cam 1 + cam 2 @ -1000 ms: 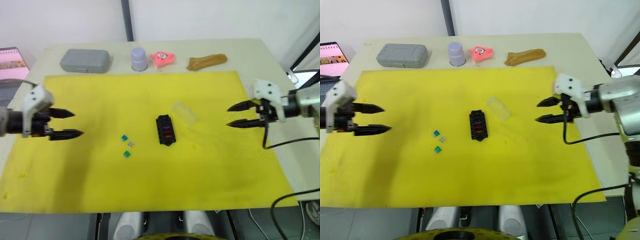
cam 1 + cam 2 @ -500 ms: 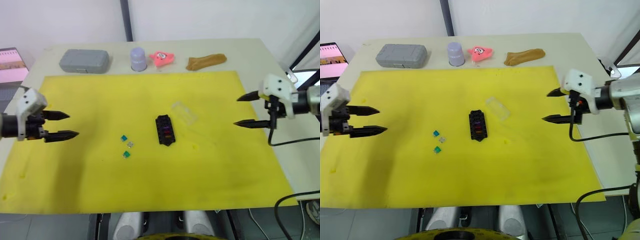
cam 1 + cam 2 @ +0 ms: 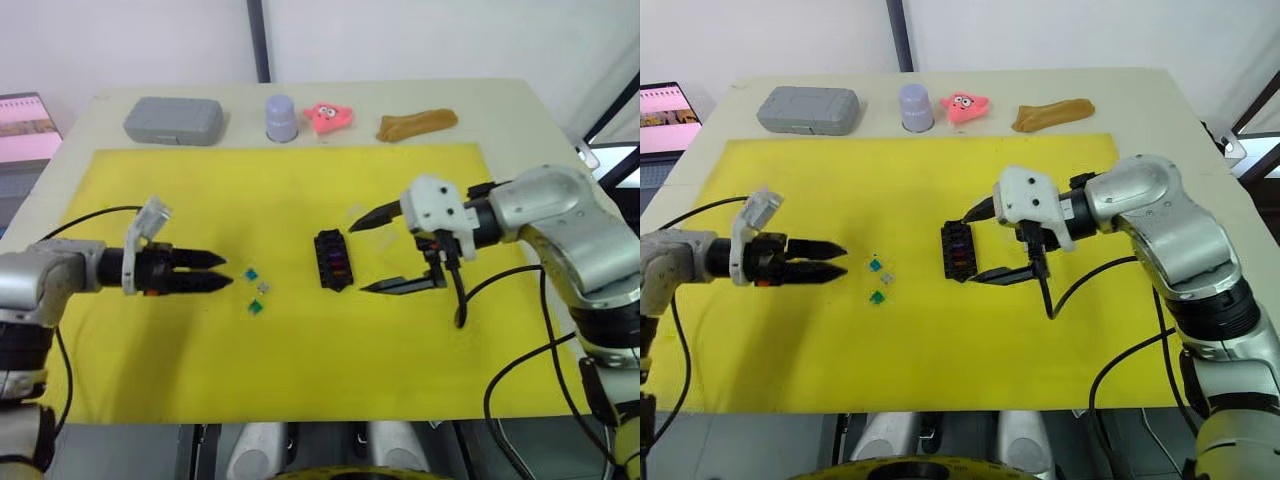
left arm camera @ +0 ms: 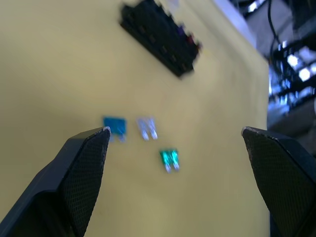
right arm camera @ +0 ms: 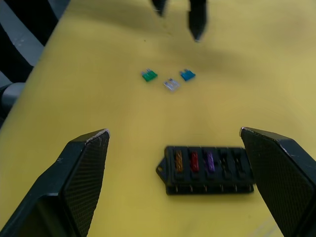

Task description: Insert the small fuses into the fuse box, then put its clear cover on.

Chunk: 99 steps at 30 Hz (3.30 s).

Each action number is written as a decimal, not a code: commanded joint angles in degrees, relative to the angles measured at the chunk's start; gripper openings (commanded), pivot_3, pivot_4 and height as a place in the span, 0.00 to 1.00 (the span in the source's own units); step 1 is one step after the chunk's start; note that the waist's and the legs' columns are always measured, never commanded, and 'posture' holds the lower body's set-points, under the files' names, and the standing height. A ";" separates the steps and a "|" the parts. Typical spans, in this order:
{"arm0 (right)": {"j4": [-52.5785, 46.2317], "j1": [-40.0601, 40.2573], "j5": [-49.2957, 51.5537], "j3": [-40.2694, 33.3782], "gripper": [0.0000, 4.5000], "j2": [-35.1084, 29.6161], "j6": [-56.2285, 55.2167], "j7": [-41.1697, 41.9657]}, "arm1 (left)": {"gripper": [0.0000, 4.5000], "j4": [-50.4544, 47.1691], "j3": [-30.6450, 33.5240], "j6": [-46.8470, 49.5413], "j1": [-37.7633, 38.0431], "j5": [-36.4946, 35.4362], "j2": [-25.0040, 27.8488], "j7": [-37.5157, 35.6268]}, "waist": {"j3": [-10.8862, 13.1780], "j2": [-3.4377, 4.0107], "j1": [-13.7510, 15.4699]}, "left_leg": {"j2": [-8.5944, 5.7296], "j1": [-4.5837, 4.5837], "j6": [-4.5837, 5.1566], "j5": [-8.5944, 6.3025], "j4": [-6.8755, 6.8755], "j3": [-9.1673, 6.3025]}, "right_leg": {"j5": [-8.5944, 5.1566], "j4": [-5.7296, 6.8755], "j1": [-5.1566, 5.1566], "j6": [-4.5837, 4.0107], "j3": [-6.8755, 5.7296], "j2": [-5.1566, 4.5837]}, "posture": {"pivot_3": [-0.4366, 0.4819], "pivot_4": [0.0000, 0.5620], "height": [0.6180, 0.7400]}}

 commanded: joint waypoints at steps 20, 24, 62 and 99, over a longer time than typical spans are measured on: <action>-4.15 -2.09 0.98 0.12 1.00 -0.34 1.00 -3.15 | 0.47 20.89 -7.81 7.23 -8.21 3.83 -6.83 -2.55 | -0.01 -0.01 -0.18 | -0.02 0.01 -0.08 0.05 0.01 0.03 | 0.00 0.07 -0.05 0.00 0.01 -0.02 | 0.48 0.27 0.92; -4.17 -2.23 0.84 0.34 1.00 -0.41 1.06 -3.42 | 0.47 22.82 -9.06 6.56 -8.68 4.56 -8.26 -3.50 | -0.01 0.00 -0.12 | -0.02 0.01 -0.09 0.05 0.01 0.03 | 0.00 0.08 -0.05 0.00 0.01 -0.04 | 0.48 0.27 0.92; -4.29 -3.07 0.89 0.57 1.00 -0.40 2.40 -5.00 | 0.01 27.66 -10.14 -0.40 -7.39 12.36 -11.89 -6.28 | -0.04 0.01 -0.11 | -0.07 0.10 -0.01 0.01 0.02 0.02 | 0.00 0.25 -0.02 0.00 0.03 -0.09 | 0.48 0.27 0.92; 6.11 -14.06 22.48 -9.34 0.49 10.57 38.41 -19.97 | 0.00 -16.24 -0.85 -2.11 -15.61 -4.94 -14.22 5.40 | -0.02 -0.02 -0.21 | -0.04 0.00 -0.18 0.11 0.00 -0.02 | 0.00 0.14 -0.09 -0.01 0.11 -0.11 | 0.48 0.27 0.92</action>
